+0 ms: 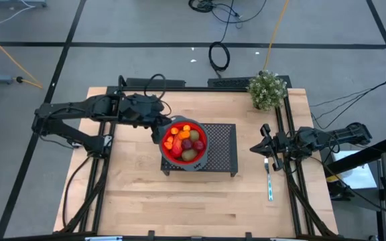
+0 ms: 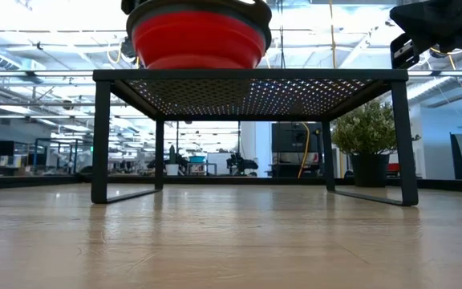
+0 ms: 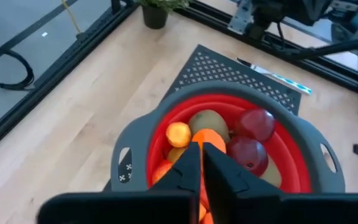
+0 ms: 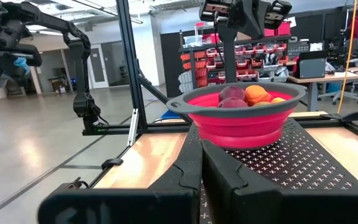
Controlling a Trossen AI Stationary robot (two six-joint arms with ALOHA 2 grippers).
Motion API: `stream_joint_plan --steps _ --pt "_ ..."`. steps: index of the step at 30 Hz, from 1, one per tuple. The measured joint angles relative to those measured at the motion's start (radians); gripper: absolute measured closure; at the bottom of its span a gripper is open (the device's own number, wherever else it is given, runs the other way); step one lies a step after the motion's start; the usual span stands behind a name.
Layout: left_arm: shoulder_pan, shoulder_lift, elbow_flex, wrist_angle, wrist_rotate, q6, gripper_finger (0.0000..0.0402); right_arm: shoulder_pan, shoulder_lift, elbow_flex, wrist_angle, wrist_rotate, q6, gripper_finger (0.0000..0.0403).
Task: Pick & Place Fruit
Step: Put the patterned blue table knife on the shelf beside of the red colander
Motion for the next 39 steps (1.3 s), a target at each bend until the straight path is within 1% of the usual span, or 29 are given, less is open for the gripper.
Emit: stream_joint_plan --steps 2,6,11,15,17,23,28,34,39 --pt "0.0 0.0 0.0 0.0 0.004 0.009 0.0397 0.0 0.0 0.0 0.0 0.0 0.0 0.0403" --pt "0.0 0.0 0.0 0.001 0.004 0.014 0.0389 0.0 0.0 0.0 0.0 0.0 -0.007 0.0403" --pt "-0.008 0.0 -0.011 0.017 0.004 0.073 0.0399 0.0 0.0 0.0 -0.006 0.0 -0.011 0.0403" --pt "-0.014 -0.026 -0.084 0.079 0.022 0.087 0.0396 0.0 0.0 0.0 -0.024 0.0 -0.011 0.0403" --pt "-0.014 -0.056 -0.138 0.15 0.048 0.09 0.04 0.0 0.0 0.0 -0.031 0.0 -0.011 0.0403" --pt "-0.014 -0.178 -0.325 0.308 0.095 0.101 0.0398 0.0 0.0 0.0 -0.033 0.001 -0.016 0.0403" --pt "-0.014 -0.309 -0.449 0.321 0.096 0.123 0.0394 0.0 0.0 0.0 -0.03 0.004 -0.054 0.0403" --pt "-0.014 -0.474 -0.552 0.327 0.096 0.171 0.0398 0.0 0.0 0.0 -0.031 0.009 -0.056 0.0403" --pt "-0.014 -0.617 -0.634 0.325 0.096 0.196 0.0393 0.0 0.0 0.0 -0.026 0.089 -0.054 0.0403"
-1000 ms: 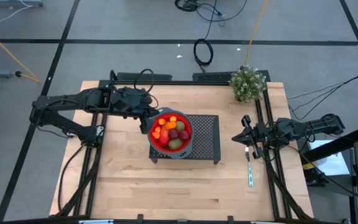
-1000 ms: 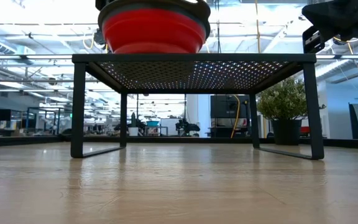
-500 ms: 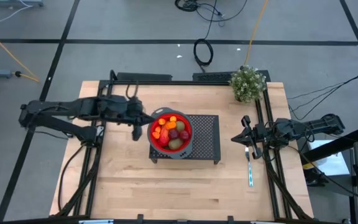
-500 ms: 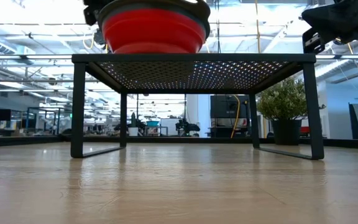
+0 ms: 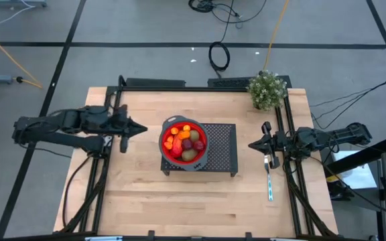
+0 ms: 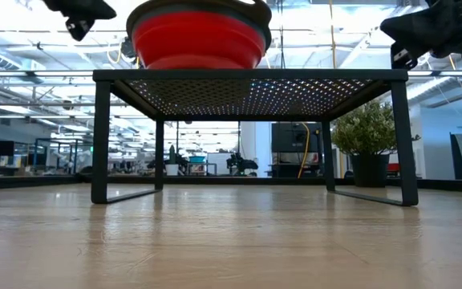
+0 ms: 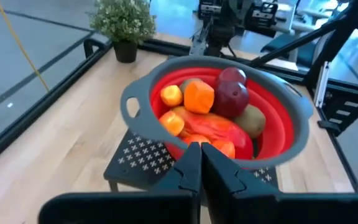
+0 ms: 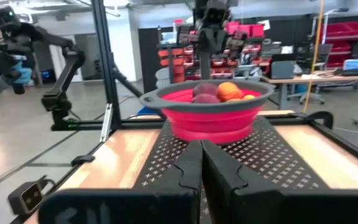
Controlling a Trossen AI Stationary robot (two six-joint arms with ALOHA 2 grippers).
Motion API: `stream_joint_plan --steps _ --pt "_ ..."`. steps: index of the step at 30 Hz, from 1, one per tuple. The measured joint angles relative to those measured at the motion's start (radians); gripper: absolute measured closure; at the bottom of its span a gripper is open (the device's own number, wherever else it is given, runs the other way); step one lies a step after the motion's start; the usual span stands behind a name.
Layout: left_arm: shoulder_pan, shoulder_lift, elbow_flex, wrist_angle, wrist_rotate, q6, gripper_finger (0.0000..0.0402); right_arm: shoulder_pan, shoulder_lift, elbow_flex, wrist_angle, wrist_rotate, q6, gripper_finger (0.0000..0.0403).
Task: Pick & Place Fruit
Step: Put the patterned blue table knife on the shelf beside of the red colander
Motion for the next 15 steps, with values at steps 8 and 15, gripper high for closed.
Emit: stream_joint_plan --steps 8,15 --pt "0.0 -0.222 -0.128 -0.003 0.03 0.018 0.0396 0.0 0.0 0.0 0.01 0.02 0.0 0.0403" --pt "0.0 -0.391 -0.232 0.032 0.091 0.048 0.04 0.0 0.0 0.0 0.037 0.022 0.001 0.0403"
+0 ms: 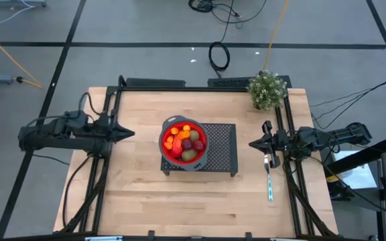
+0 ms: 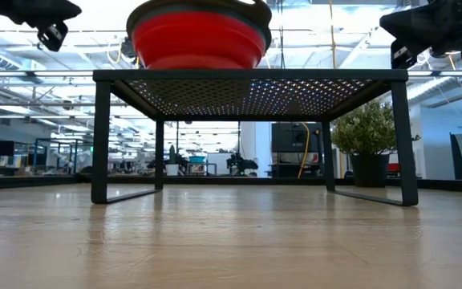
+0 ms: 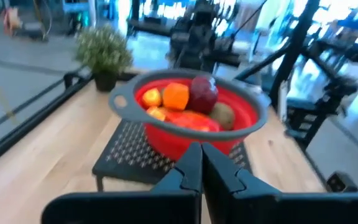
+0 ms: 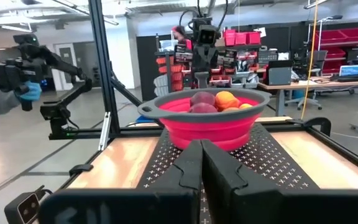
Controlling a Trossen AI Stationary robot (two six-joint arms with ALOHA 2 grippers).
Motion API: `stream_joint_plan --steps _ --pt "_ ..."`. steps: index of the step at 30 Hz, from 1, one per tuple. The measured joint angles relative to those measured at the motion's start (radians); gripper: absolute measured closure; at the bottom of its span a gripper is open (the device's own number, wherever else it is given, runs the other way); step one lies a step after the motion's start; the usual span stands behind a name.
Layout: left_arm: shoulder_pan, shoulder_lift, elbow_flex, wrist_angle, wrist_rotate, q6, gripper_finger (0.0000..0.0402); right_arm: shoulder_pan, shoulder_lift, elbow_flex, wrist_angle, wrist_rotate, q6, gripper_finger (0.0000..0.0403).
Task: Pick & Place Fruit
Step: Put the patterned blue table knife on the shelf beside of the red colander
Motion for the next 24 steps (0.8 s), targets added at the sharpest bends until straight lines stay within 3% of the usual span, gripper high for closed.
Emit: stream_joint_plan --steps 6,13,17,24 --pt "0.0 -0.13 -0.112 0.044 0.008 0.0 0.0395 0.0 0.002 0.0 0.035 0.075 0.0 0.0403" --pt "0.0 -0.256 -0.211 0.047 0.013 0.007 0.0391 0.0 0.011 0.01 0.127 0.074 0.0 0.0403" --pt "0.0 -0.259 -0.244 0.026 0.014 0.015 0.0394 0.003 0.065 0.072 0.122 0.074 0.0 0.0403" --pt "0.0 -0.259 -0.266 0.048 0.015 0.018 0.0392 0.003 0.195 0.288 -0.097 0.019 0.033 0.0403"
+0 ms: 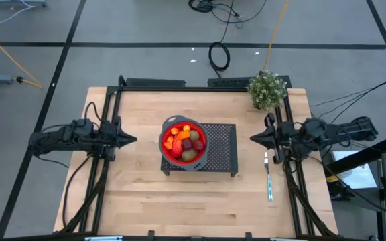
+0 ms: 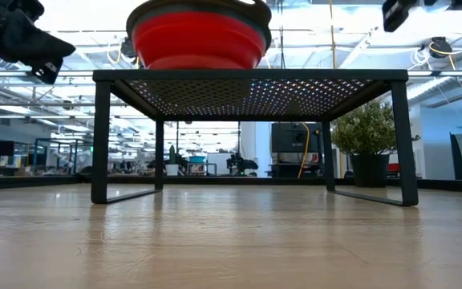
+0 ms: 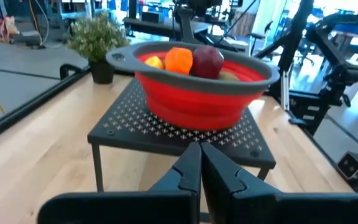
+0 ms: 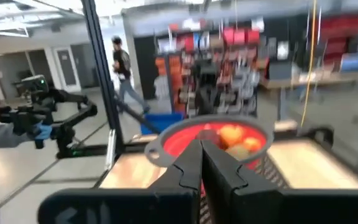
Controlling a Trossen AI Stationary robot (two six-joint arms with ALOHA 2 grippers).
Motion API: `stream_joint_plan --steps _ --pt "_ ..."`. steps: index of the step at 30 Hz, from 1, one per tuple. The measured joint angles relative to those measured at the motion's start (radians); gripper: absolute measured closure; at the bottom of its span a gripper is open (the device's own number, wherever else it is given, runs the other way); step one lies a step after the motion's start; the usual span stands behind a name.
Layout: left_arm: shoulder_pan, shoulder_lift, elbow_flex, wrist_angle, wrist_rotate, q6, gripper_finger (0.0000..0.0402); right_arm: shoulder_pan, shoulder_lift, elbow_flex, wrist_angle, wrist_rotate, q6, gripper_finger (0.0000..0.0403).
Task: Pick & Place Fruit
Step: Put the patterned blue table knife on the shelf beside of the red colander
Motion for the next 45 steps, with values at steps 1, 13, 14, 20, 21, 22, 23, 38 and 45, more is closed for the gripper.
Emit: stream_joint_plan --steps 1,13,14,20,21,22,23,38,45 --pt "0.0 0.0 0.0 0.001 0.0 0.0 0.0391 0.0 0.022 0.037 -0.045 -0.001 0.03 0.0403" --pt "0.0 0.0 0.0 -0.001 0.0 0.005 0.0391 0.039 0.332 0.402 -0.569 -0.08 0.372 0.0403" --pt "0.0 0.0 0.0 -0.001 0.0 0.005 0.0392 0.049 0.356 0.425 -0.605 -0.08 0.409 0.0403" --pt "0.0 0.0 0.0 -0.001 0.0 0.005 0.0396 0.122 0.478 0.532 -0.752 -0.081 0.611 0.0403" --pt "0.0 0.0 0.0 -0.001 0.0 0.005 0.0394 0.135 0.494 0.545 -0.767 -0.08 0.64 0.0403" --pt "0.0 0.0 0.0 -0.001 -0.001 0.005 0.0391 0.147 0.509 0.558 -0.786 -0.081 0.671 0.0403" --pt "0.0 0.0 0.0 0.0 -0.001 0.006 0.0391 0.159 0.522 0.57 -0.807 -0.08 0.707 0.0403" --pt "0.0 0.001 0.0 0.001 -0.001 0.007 0.0388 0.359 0.655 0.601 -0.984 -0.09 1.311 0.0403" --pt "0.0 0.001 0.0 0.001 -0.001 0.008 0.0399 0.43 0.724 0.601 -1.056 -0.185 1.517 0.0403"
